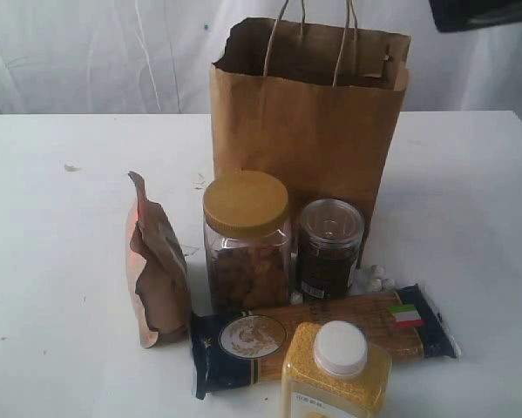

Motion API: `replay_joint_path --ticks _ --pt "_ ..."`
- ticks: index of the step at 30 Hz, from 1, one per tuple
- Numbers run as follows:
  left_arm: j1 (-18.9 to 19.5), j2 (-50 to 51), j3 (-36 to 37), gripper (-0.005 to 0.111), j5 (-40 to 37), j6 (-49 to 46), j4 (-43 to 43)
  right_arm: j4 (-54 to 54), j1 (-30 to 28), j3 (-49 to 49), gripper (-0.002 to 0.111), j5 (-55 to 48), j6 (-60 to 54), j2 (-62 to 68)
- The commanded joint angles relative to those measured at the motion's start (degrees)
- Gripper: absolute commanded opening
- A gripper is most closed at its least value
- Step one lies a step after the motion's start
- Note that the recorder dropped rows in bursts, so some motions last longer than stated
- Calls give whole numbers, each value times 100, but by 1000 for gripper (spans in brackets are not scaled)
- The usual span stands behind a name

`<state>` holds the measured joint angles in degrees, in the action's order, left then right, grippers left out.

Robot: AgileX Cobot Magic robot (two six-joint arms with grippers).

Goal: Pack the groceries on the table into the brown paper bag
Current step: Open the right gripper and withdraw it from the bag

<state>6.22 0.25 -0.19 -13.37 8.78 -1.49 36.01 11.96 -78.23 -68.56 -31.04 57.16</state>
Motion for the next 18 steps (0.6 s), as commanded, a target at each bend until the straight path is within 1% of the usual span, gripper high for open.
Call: replay_joint_path --ticks 1,7,10,14,18 --pt "-22 -25 19 0 14 2 8 10 7 284 38 -140 38 -35" --pt "-22 -25 19 0 14 2 8 -44 7 933 15 -122 27 -35" --pt "-22 -25 19 0 14 2 8 -269 33 1226 1 -8 27 -35" --pt "-22 -25 19 0 14 2 8 -774 191 1492 0 260 178 -35" --pt "-22 -25 19 0 14 2 8 -1629 363 1771 0 851 502 -101"
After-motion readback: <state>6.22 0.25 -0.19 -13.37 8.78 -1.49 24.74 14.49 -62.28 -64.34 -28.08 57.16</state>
